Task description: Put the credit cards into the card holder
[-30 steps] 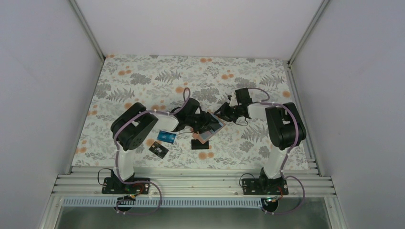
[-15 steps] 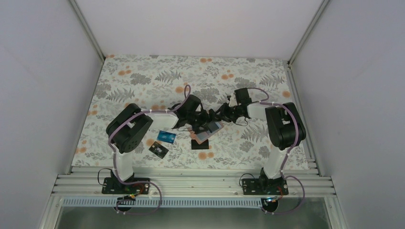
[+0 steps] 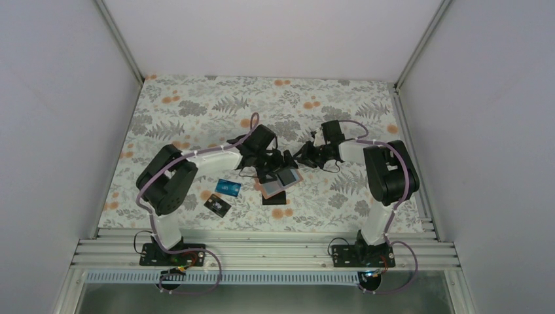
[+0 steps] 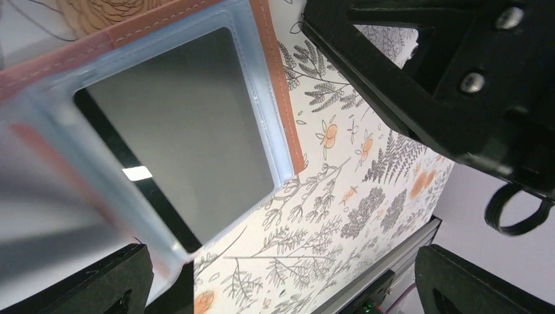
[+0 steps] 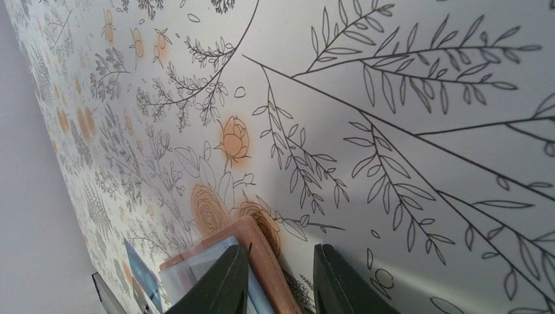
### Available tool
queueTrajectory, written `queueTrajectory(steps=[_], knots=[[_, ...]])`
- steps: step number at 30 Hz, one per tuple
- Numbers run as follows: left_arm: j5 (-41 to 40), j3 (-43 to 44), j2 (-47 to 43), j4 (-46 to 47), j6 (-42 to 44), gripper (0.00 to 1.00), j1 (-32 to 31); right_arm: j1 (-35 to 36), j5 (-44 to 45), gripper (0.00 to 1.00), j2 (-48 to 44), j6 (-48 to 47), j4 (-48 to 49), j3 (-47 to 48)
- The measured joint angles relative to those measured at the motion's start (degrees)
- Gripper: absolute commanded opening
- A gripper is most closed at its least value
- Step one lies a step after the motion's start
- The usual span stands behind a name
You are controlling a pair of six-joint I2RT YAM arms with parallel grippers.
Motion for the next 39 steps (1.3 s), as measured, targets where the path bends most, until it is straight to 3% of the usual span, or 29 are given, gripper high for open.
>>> queueTrajectory(steps=[12, 21, 32, 39], knots=[[-14.23, 1.01, -8.22, -16.76, 4.37, 1.0, -2.82, 0.0, -1.55, 0.3, 0.0, -1.51, -0.55, 0.35], [-29.44, 3.52, -6.97, -27.91, 1.95, 0.94, -8.2, 0.0, -2.25, 0.3, -1.29, -2.56, -0.79, 0.13], [-38.53, 8.92, -0.42, -32.44, -0.5, 0.75, -10.03, 0.0, -2.99, 0.3, -2.4, -3.41, -0.81, -1.73], [-40.79, 8.92, 0.74, -33.73, -1.36, 0.56, -10.12, 0.0, -2.99, 0.3, -3.37, -3.76, -0.96, -2.6]])
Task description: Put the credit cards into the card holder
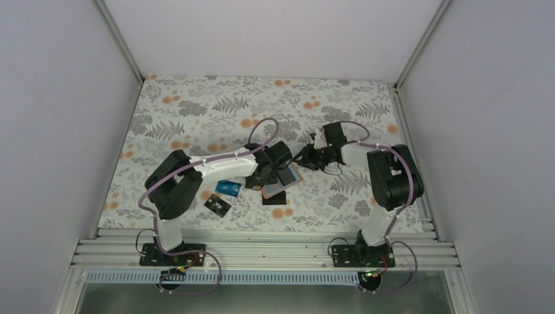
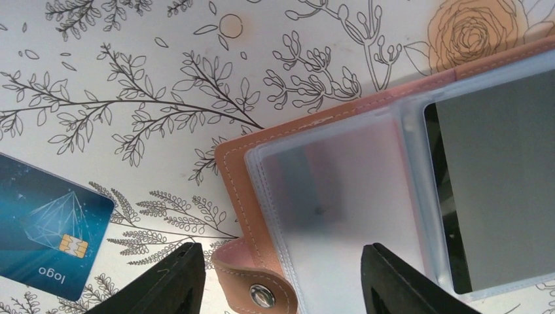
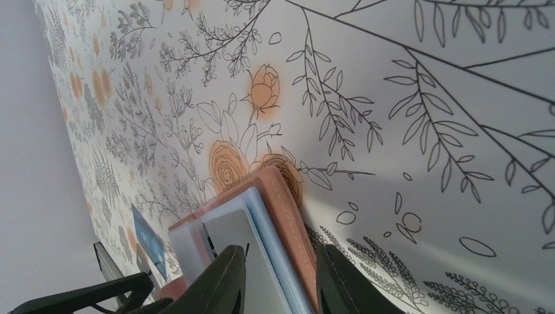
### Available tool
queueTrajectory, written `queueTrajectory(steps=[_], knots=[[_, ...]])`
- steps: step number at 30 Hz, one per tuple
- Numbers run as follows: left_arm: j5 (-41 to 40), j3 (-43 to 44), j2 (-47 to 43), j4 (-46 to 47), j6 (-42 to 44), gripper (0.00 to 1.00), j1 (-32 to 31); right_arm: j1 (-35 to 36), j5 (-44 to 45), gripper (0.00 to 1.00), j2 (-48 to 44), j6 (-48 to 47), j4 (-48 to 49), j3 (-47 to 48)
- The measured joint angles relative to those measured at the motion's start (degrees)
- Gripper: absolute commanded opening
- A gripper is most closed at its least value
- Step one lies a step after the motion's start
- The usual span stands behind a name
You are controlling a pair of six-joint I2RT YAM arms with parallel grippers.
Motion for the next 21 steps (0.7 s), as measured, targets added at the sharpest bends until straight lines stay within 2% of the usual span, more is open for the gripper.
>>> queueTrajectory(steps=[13, 15, 18, 19, 21], knots=[[-1.55, -2.1, 0.02, 1.55, -0.26, 0.16, -0.11, 0.0, 0.87, 0.35, -2.49, -1.9, -2.54, -1.79], [-1.79, -2.1, 0.02, 1.68, -0.24, 0.1, -0.13, 0.0, 1.22, 0.39, -3.06, -2.45, -3.23, -2.14], [-2.4, -2.1, 0.02, 1.86, -0.31, 0.04, -0.11, 0.0, 1.57, 0.51, -3.8, -2.99, -4.07, -2.86], [-2.67, -2.1, 0.02, 1.9, -0.2, 0.03, -0.11, 0.0, 1.64, 0.57, -4.04, -3.52, -4.28, -3.21], [-3.1, -2.1, 0.04, 1.88, -0.04, 0.02, -0.11, 0.0, 1.77, 0.62, -4.55, -4.17, -5.01, -3.96]])
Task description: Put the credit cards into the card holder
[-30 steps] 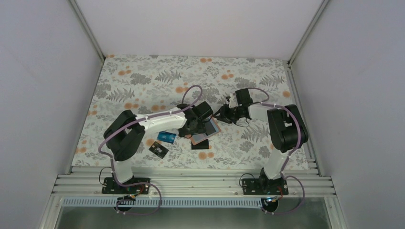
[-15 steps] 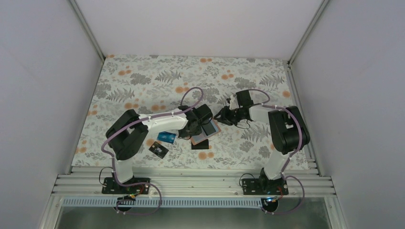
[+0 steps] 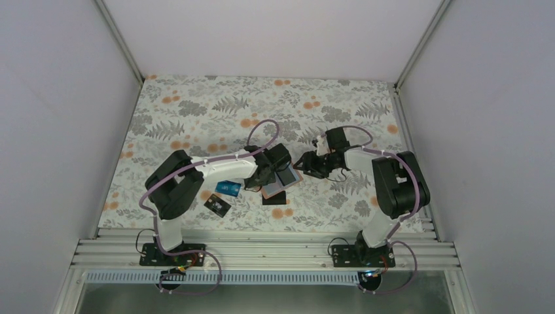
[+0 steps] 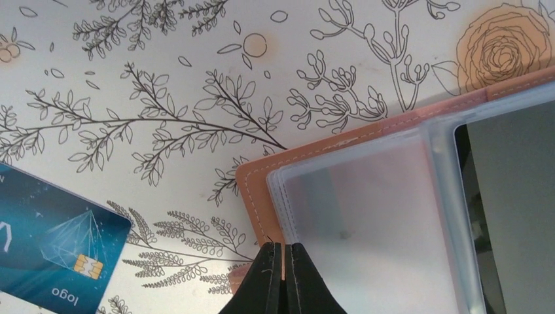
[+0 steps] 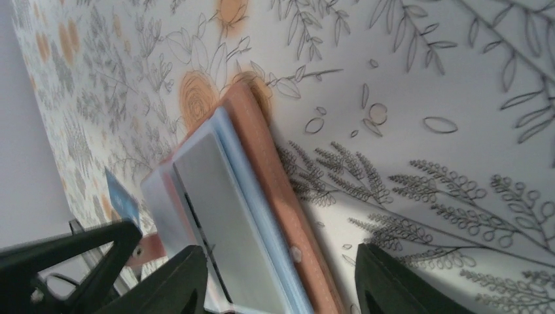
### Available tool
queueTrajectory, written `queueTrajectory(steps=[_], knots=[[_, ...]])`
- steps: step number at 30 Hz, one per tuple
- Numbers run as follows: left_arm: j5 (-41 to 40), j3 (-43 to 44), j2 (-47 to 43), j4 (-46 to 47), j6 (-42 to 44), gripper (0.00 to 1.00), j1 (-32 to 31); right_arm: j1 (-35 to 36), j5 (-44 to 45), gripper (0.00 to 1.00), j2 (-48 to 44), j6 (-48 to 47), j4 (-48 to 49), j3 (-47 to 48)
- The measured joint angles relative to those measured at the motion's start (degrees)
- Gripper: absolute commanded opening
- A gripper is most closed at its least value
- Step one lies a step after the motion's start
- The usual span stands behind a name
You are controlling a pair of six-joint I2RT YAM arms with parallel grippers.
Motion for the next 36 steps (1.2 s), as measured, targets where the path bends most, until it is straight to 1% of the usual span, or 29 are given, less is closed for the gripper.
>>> queueTrajectory(steps=[7, 12, 18, 24, 36], knots=[[-1.6, 0.2, 1.11, 0.74, 1.42, 0.03, 0.26, 0.09, -1.25, 0.62, -0.66, -1.79, -0.48, -0.66], [-2.99, 0.2, 1.22, 2.45, 4.09, 0.02, 1.22, 0.09, -4.37, 0.62, 0.37, -2.86, -0.22, -0.66], [-3.74, 0.13, 1.22, 5.86, 8.46, 0.02, 2.95, 0.11, -8.72, 0.58, 2.38, -4.37, -0.09, -0.22], [-2.29, -2.14, 1.22, 11.17, 11.67, 0.02, 4.35, 0.31, -11.87, 0.55, 3.52, -4.96, -0.2, -0.2], [0.7, -4.87, 0.7, 17.16, 13.05, 0.02, 4.68, 0.72, -14.86, 0.53, 2.38, -4.26, -1.53, -0.2]])
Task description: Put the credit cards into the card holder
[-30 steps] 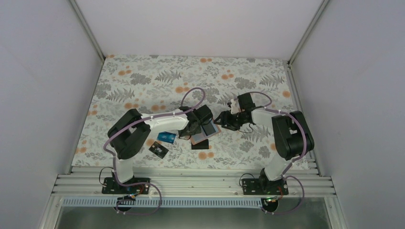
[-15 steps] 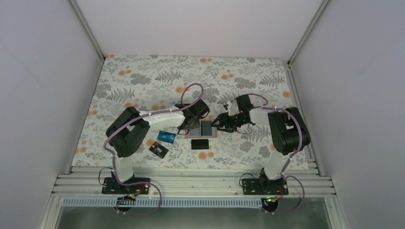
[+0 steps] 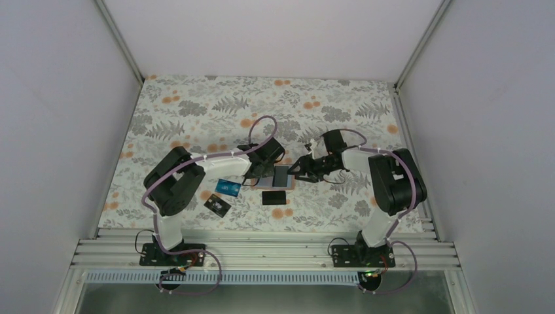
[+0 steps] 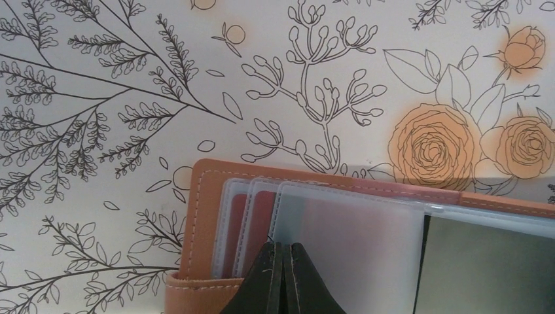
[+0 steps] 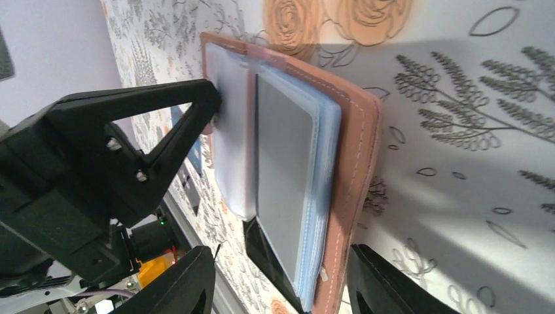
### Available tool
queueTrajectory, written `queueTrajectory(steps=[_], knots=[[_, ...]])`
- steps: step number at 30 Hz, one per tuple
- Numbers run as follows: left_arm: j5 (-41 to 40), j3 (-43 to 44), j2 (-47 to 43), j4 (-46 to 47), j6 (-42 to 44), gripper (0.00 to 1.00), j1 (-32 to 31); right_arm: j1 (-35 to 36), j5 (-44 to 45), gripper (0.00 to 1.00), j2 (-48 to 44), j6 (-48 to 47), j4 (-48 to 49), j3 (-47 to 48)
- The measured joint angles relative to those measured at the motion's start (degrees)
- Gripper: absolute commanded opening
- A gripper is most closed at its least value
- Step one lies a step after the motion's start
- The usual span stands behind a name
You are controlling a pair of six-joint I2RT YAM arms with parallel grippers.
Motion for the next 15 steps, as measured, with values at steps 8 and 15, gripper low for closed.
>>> queueTrajectory(steps=[8, 15], knots=[[1.01, 0.0, -0.11, 0.46, 0.07, 0.02, 0.02, 1.33, -1.01, 0.51, -2.78, 1.73, -0.04, 0.35], [2.23, -0.52, -0.94, 0.55, 0.07, 0.02, 0.11, 3.43, -1.25, 0.5, -3.3, 3.1, 0.11, 1.86]])
